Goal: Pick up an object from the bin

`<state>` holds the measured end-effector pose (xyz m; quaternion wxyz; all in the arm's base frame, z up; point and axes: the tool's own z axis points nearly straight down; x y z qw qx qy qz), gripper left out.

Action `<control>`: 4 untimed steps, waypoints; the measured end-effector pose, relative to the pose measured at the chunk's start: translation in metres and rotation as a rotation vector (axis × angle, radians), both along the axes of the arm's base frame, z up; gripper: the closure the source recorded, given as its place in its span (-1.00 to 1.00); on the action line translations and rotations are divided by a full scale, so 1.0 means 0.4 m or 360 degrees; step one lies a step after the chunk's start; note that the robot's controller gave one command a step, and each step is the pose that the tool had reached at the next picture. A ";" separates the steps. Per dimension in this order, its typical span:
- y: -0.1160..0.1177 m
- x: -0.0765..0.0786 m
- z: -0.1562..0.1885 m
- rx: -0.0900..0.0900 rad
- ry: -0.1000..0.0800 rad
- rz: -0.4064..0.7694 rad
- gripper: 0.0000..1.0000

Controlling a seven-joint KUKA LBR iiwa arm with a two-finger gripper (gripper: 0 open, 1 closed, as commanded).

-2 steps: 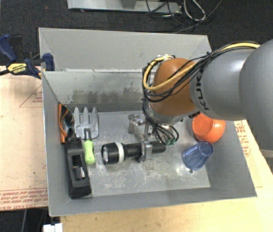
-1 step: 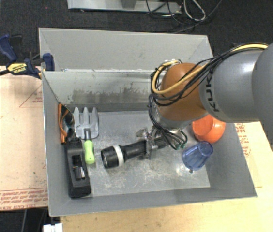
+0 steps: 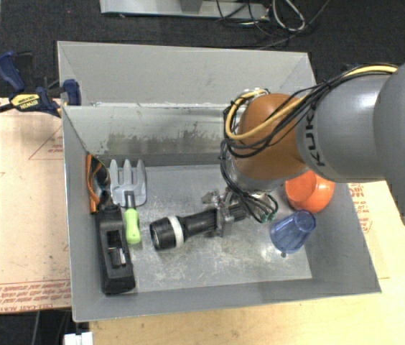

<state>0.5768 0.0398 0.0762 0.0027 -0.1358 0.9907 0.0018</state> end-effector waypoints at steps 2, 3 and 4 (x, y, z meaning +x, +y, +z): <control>0.001 -0.002 0.070 0.0001 0.0002 -0.0003 1.00; 0.002 -0.004 0.131 0.0001 0.0007 -0.0005 1.00; 0.002 -0.003 0.215 0.0001 0.0006 -0.0006 1.00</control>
Offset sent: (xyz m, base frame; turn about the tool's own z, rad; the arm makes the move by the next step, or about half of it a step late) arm -0.0008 -0.0001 0.0467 0.0007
